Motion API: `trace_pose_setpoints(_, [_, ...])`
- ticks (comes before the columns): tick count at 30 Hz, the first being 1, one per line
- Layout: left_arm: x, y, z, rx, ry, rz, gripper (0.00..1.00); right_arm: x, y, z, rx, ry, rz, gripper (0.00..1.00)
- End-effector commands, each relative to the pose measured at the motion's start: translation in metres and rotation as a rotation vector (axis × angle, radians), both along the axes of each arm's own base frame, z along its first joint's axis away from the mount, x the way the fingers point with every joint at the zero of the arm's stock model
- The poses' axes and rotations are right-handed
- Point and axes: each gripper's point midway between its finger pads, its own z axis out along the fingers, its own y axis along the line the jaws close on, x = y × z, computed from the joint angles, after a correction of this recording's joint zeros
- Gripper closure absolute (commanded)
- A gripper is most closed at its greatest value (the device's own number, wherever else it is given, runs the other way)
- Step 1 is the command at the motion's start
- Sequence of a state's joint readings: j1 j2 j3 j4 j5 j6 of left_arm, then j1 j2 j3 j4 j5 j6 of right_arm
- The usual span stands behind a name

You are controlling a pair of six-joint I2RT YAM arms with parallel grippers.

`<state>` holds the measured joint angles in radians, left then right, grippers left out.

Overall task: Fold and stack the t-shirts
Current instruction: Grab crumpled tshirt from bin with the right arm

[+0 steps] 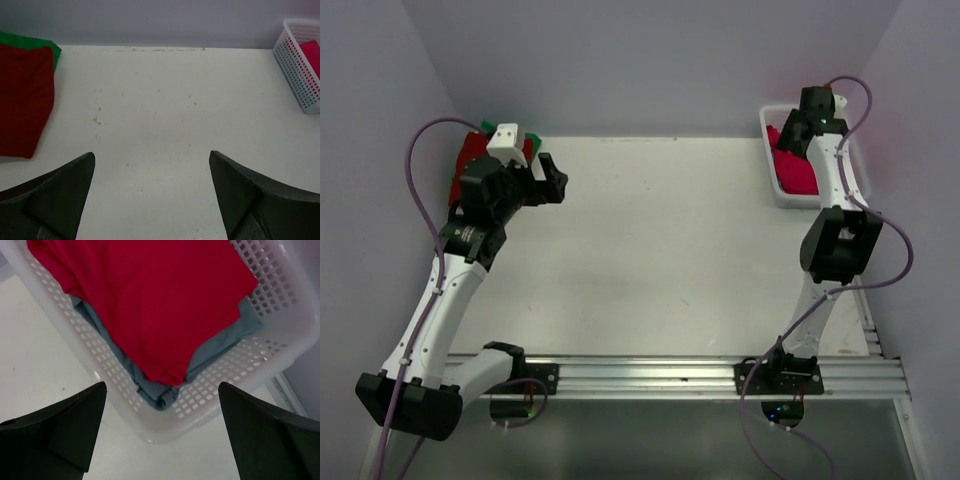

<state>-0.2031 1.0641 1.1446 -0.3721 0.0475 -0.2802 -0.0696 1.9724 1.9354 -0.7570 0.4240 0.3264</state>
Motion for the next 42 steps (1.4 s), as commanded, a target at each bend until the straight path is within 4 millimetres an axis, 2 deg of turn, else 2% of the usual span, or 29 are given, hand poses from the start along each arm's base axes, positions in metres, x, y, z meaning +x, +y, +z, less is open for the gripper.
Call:
trace_pose_setpoints(1, [-0.010,0.001,0.000,-0.024,-0.005,0.002,0.00,0.036,0.006,0.025,0.080,-0.080,0.051,0.01])
trace_pose_setpoints(2, [-0.011,0.000,-0.003,-0.024,0.003,0.001,0.00,0.046,0.011,0.021,0.117,-0.081,0.088,0.01])
trace_pose_setpoints(3, [-0.012,-0.001,-0.004,-0.031,0.008,-0.003,0.00,0.065,0.010,0.016,0.132,-0.092,0.108,0.01])
trace_pose_setpoints(4, [-0.013,-0.001,-0.006,-0.032,0.014,-0.004,0.00,0.071,0.012,0.011,0.154,-0.085,0.126,0.01])
trace_pose_setpoints(5, [-0.014,-0.001,-0.008,-0.034,0.021,-0.001,0.00,0.080,0.023,0.008,0.214,-0.098,0.184,0.01])
trace_pose_setpoints(6, [-0.015,0.000,-0.008,-0.039,0.021,0.001,0.00,0.092,0.020,-0.004,0.238,-0.103,0.193,0.01])
trace_pose_setpoints(9, [-0.019,0.000,-0.011,-0.043,0.025,0.004,0.00,0.110,0.026,-0.017,0.305,-0.137,0.217,0.03])
trace_pose_setpoints(10, [-0.021,0.001,-0.012,-0.044,0.027,0.007,0.00,0.116,0.028,-0.028,0.328,-0.140,0.222,0.03])
trace_pose_setpoints(12, [-0.024,0.003,-0.012,-0.040,0.027,0.014,0.00,0.122,0.030,-0.039,0.362,-0.143,0.228,0.04])
trace_pose_setpoints(13, [-0.025,0.005,-0.012,-0.036,0.029,0.021,0.00,0.126,0.026,-0.053,0.382,-0.136,0.207,0.04])
trace_pose_setpoints(16, [-0.030,0.008,-0.015,-0.025,0.041,0.032,0.00,0.129,0.014,-0.069,0.376,-0.129,0.158,0.06])
trace_pose_setpoints(18, [-0.033,0.010,-0.017,-0.020,0.043,0.039,0.00,0.128,0.009,-0.079,0.373,-0.122,0.132,0.07])
trace_pose_setpoints(20, [-0.034,0.011,-0.019,-0.018,0.049,0.042,0.00,0.132,0.004,-0.075,0.391,-0.161,0.117,0.07])
trace_pose_setpoints(21, [-0.036,0.011,-0.021,-0.020,0.054,0.043,0.00,0.130,-0.002,-0.084,0.407,-0.156,0.099,0.07])
trace_pose_setpoints(24, [-0.038,0.010,-0.030,-0.026,0.079,0.042,0.00,0.130,-0.005,-0.080,0.491,-0.208,0.112,0.09])
trace_pose_setpoints(25, [-0.038,0.010,-0.032,-0.027,0.081,0.043,0.00,0.140,-0.006,-0.065,0.506,-0.285,0.148,0.10])
trace_pose_setpoints(26, [-0.039,0.010,-0.037,-0.026,0.092,0.042,0.00,0.132,0.009,-0.062,0.584,-0.298,0.216,0.10])
trace_pose_setpoints(27, [-0.039,0.010,-0.040,-0.027,0.096,0.044,0.00,0.141,0.001,-0.042,0.595,-0.400,0.238,0.11])
trace_pose_setpoints(29, [-0.037,0.010,-0.045,-0.030,0.110,0.045,0.00,0.137,0.000,-0.030,0.607,-0.430,0.252,0.11])
trace_pose_setpoints(32, [-0.035,0.005,-0.047,-0.040,0.118,0.030,0.00,0.134,-0.009,-0.014,0.553,-0.451,0.254,0.11])
trace_pose_setpoints(33, [-0.033,0.004,-0.047,-0.045,0.117,0.026,0.00,0.131,-0.011,-0.003,0.523,-0.478,0.259,0.10])
trace_pose_setpoints(39, [-0.027,-0.001,-0.051,-0.056,0.133,0.007,0.00,0.129,-0.017,0.024,0.469,-0.518,0.275,0.09])
trace_pose_setpoints(40, [-0.026,-0.002,-0.051,-0.056,0.133,0.006,0.00,0.130,-0.026,0.021,0.436,-0.513,0.240,0.09])
trace_pose_setpoints(42, [-0.026,-0.002,-0.053,-0.057,0.138,0.005,0.00,0.129,-0.030,0.021,0.374,-0.488,0.218,0.09])
